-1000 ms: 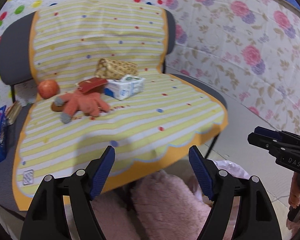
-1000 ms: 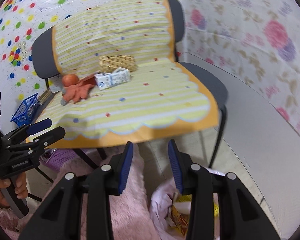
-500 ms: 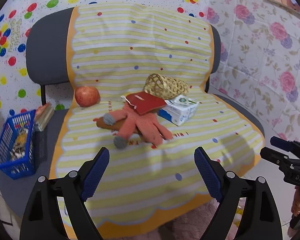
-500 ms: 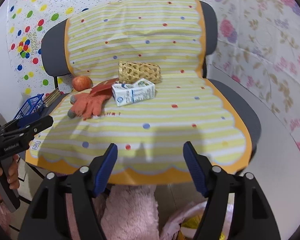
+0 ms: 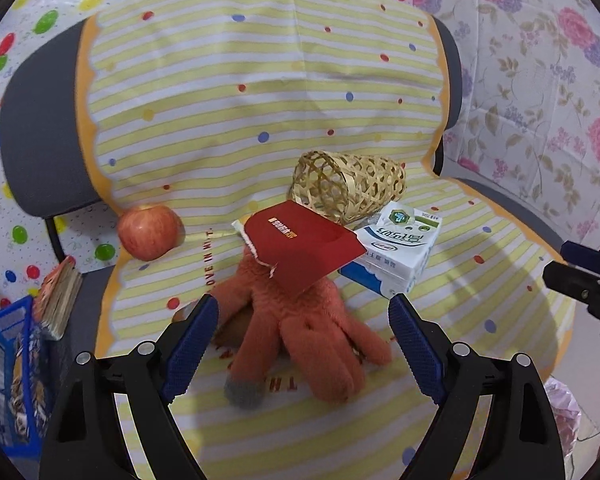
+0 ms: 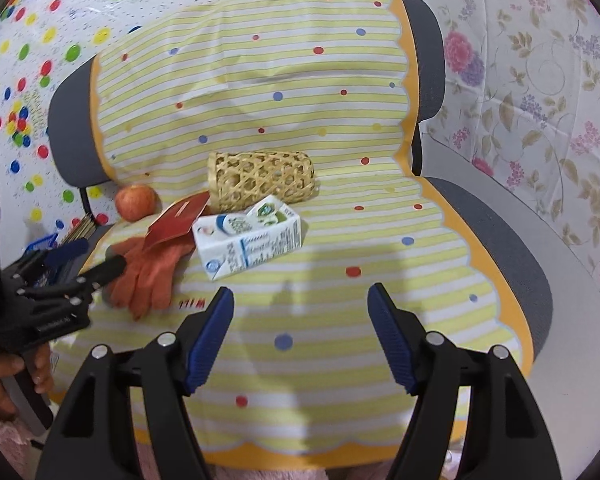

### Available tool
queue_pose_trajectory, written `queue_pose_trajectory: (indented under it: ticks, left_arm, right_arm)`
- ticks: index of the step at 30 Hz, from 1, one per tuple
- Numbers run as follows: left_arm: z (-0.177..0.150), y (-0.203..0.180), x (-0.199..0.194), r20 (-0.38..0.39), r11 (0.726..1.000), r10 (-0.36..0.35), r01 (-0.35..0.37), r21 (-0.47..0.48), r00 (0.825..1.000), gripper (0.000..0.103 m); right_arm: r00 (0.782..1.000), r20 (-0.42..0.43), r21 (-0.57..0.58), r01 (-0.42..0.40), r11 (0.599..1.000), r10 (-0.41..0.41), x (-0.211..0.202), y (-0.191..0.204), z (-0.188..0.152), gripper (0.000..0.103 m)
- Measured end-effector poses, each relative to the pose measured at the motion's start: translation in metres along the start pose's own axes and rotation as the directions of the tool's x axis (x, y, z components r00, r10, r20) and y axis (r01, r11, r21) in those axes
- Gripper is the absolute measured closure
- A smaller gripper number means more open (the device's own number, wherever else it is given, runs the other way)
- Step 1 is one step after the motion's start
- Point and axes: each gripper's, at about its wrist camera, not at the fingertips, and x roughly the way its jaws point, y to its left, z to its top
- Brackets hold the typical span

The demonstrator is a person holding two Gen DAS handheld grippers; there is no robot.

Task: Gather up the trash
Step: 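Grasp the flat red card with the left tool, then grasp the white milk carton with the right tool while the left tool holds the red card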

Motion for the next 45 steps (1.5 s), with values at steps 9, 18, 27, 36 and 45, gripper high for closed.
queue_pose_trajectory:
  ticks: [9,18,27,36,45]
  left_arm:
    - [0.020,-0.018,0.058,-0.085,0.986,0.058,-0.044,0.160,0.995,0.032]
    - [0.028,-0.023,0.072,-0.069,0.972,0.068,-0.050,0.229,0.995,0.077]
    - [0.026,0.030,-0.010,0.122,0.997,-0.007,0.016,-0.073,0.992,0.101]
    - [0.007,0.050,-0.032,0.148,0.982,-0.050,0.076,-0.171,0.988,0.101]
    - [-0.002,0.054,-0.032,0.146,0.976,-0.090,0.116,-0.186,0.985,0.101]
  right_arm:
    - [1.000,-0.015,0.026,0.003,1.000,-0.003,0.018,-0.009,0.010,0.034]
    - [0.999,-0.036,0.026,0.015,1.000,-0.014,0.015,-0.010,0.002,0.035]
    - [1.000,-0.026,0.005,-0.012,1.000,0.012,0.016,0.011,0.004,0.027]
    - [0.998,-0.058,-0.065,0.014,0.998,-0.018,0.074,0.065,0.016,0.017]
    - [0.962,-0.074,-0.071,0.256,0.964,-0.261,0.088,0.039,0.014,0.038]
